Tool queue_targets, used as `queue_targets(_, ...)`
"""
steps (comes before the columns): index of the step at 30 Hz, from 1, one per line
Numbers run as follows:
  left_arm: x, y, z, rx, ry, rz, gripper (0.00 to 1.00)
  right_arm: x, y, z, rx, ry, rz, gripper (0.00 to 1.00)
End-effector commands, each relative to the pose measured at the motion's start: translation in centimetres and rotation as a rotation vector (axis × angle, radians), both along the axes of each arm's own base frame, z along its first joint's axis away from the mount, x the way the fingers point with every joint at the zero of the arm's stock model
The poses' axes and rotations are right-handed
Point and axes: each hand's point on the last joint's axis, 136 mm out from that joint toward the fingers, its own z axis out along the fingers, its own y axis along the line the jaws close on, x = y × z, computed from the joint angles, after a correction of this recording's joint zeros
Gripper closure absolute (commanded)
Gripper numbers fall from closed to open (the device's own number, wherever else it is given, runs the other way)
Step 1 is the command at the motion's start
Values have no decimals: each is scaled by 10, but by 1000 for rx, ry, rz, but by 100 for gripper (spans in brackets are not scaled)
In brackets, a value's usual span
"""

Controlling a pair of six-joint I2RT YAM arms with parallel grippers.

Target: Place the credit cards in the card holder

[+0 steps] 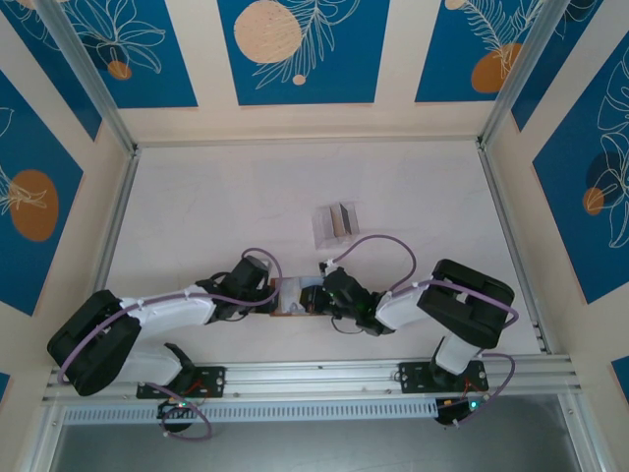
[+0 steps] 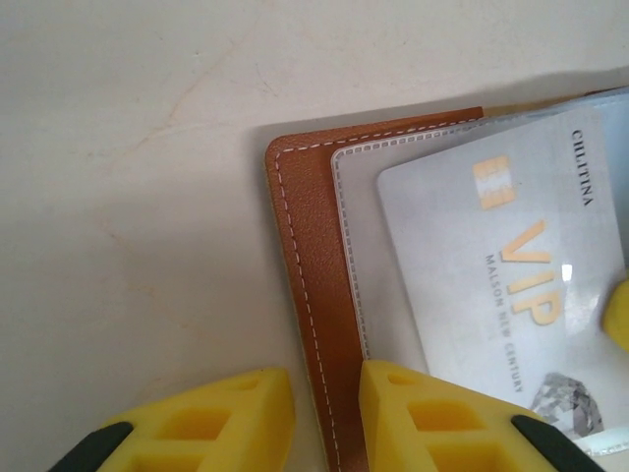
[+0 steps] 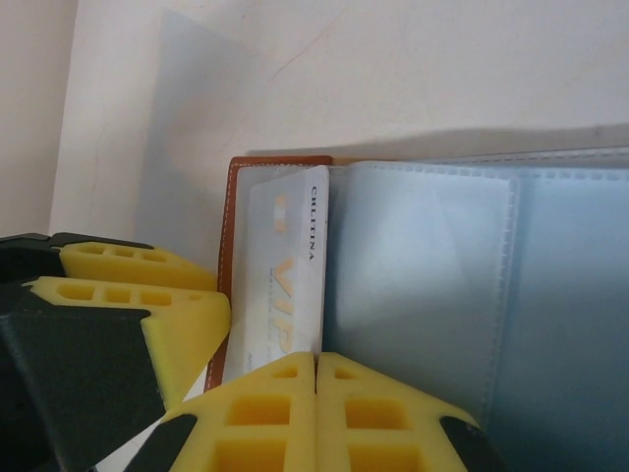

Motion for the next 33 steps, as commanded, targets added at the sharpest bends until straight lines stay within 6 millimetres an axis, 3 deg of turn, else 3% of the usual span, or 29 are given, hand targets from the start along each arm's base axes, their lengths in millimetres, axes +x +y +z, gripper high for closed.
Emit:
queue_targets(1, -21, 3, -25, 20, 80, -24, 73, -6, 0, -16, -48, 36, -18, 100)
queue_targets(14, -22, 2, -23, 8, 74, -14, 73, -19, 10, -22, -63, 27, -72, 100)
queue_targets(24, -22, 6, -18, 11, 65, 2, 71, -20, 12, -12, -97, 29, 9, 81)
queue_targets(33, -24, -1, 7, -54, 49, -11, 64, -19, 0, 18, -147, 39, 111, 67)
